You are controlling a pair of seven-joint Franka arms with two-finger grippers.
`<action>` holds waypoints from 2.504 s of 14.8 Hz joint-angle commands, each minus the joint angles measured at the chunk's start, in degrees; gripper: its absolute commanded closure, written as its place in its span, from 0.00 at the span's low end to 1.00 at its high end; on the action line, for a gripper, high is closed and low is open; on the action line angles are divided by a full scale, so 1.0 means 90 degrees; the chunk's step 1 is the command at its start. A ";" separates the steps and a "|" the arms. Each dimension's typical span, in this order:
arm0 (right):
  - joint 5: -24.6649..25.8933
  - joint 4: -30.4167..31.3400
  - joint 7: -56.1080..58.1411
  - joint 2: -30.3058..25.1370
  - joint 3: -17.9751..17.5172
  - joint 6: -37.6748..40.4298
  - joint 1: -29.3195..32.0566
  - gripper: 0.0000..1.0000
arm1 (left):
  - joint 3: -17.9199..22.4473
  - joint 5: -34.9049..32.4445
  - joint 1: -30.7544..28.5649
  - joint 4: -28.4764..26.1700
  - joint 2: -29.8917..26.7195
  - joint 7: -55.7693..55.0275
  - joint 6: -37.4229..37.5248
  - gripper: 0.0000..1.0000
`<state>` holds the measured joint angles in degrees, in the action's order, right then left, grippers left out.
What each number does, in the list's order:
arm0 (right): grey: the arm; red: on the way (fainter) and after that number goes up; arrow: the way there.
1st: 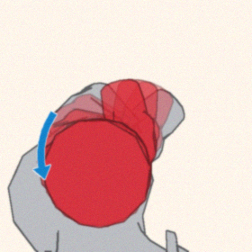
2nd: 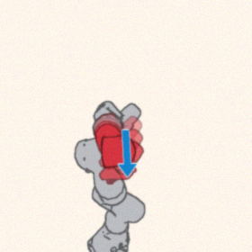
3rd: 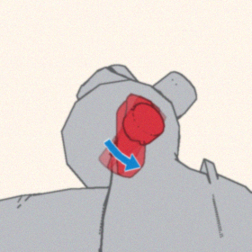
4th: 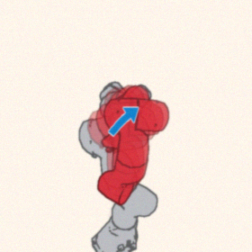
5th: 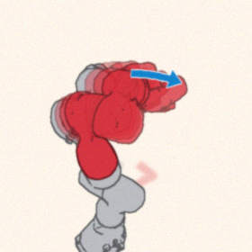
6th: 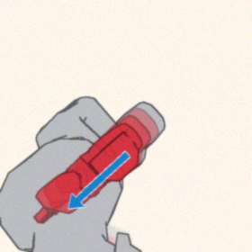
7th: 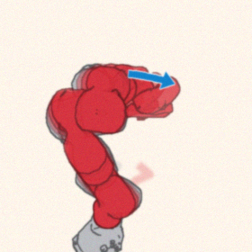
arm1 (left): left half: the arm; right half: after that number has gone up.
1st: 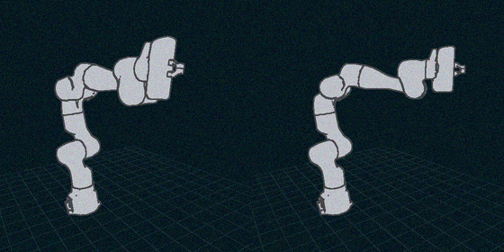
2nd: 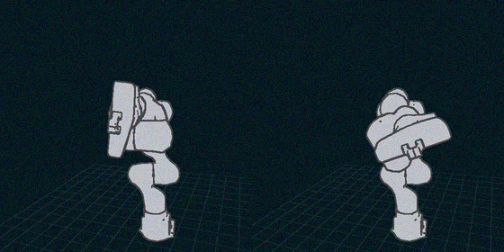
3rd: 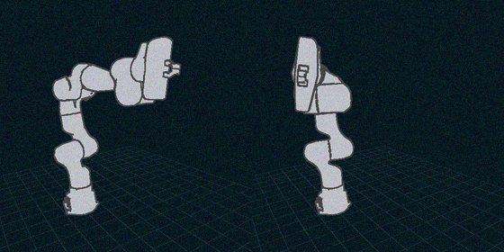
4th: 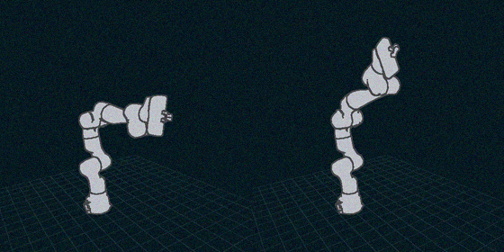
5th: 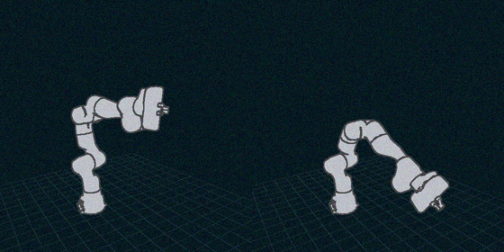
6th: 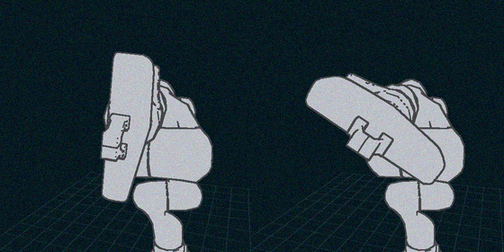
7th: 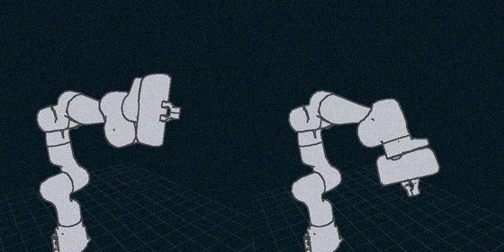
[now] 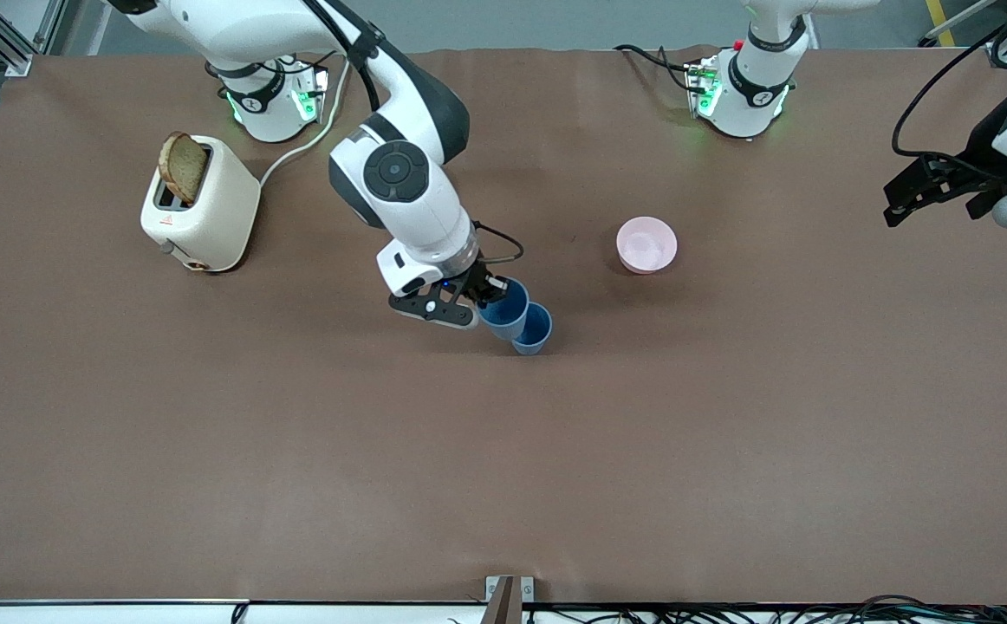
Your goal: Stack blue cups with both arms
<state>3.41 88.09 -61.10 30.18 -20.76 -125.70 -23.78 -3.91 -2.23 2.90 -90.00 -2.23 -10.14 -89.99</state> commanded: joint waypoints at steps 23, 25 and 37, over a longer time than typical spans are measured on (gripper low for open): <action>0.0880 -0.0100 -0.0291 0.0504 -0.0154 -0.0604 -0.0073 0.26 | -0.0121 0.0062 -0.0010 0.0362 0.0326 0.0072 -0.0147 0.00; 0.0871 -0.0159 -0.0271 0.0358 -0.0154 -0.0604 0.0034 0.16 | -0.0132 0.0063 -0.0010 0.0352 0.0326 0.0092 -0.0138 0.00; 0.0832 0.0104 0.2527 -0.1916 0.0176 0.1465 0.1937 0.00 | -0.0132 0.0033 -0.0029 0.0420 0.0335 0.0082 -0.0010 0.00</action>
<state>10.91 84.73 -45.73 18.67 -20.17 -114.39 -10.56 -4.87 -2.23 2.88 -87.00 0.87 -10.09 -90.51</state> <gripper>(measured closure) 0.000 0.000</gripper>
